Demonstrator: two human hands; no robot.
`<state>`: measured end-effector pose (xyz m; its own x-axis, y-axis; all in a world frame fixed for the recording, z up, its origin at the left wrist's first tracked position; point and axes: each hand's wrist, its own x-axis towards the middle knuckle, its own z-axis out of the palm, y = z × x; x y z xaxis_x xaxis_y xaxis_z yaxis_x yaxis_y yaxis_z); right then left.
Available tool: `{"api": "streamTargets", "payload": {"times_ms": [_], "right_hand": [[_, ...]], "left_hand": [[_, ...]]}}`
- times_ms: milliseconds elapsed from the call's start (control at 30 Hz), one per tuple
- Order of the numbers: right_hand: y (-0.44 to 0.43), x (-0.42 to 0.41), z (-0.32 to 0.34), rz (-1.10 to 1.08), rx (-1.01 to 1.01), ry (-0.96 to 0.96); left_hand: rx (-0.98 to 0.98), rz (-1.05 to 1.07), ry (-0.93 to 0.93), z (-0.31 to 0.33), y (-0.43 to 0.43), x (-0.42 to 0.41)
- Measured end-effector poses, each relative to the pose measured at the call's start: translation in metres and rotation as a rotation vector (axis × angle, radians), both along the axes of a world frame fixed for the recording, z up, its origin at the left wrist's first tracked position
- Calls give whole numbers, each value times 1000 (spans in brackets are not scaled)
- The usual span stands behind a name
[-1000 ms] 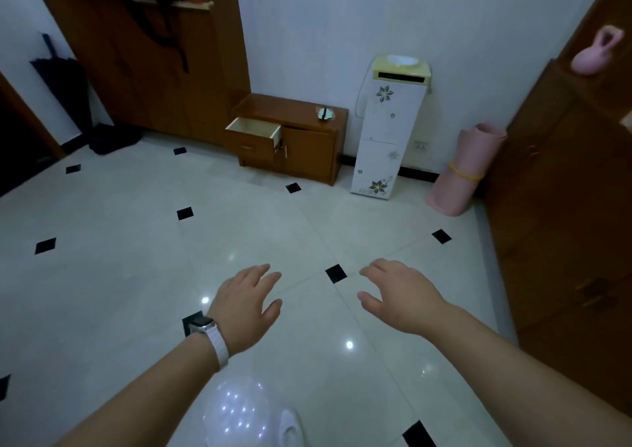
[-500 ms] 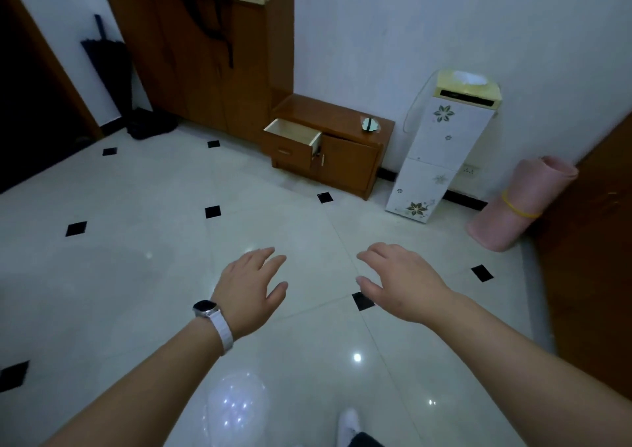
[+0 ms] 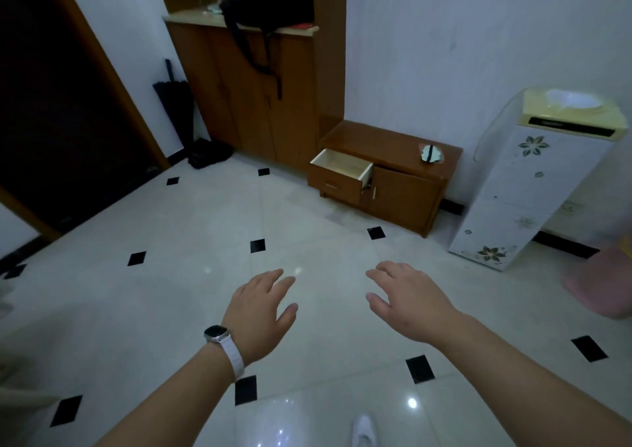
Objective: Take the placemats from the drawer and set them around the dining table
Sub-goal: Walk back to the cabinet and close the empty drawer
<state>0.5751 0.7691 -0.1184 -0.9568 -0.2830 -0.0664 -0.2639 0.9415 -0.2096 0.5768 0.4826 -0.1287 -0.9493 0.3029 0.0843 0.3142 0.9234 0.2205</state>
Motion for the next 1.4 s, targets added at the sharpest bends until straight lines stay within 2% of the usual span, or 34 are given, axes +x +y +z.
{"api": "streamTargets", "payload": {"times_ms": [300, 667, 833, 1067, 1400], "right_hand": [[25, -138, 4, 30, 11, -23], [-12, -289, -17, 32, 36, -42], [-45, -378, -22, -46, 38, -30], [-88, -489, -12, -136, 39, 6], [-66, -575, -27, -227, 58, -20]], "left_hand": [[-10, -47, -46, -8, 45, -102], [27, -25, -37, -22, -2, -264], [74, -77, -50, -37, -39, -370], [66, -168, -25, -28, -88, -521], [39, -279, -84, -42, -65, -646]]}}
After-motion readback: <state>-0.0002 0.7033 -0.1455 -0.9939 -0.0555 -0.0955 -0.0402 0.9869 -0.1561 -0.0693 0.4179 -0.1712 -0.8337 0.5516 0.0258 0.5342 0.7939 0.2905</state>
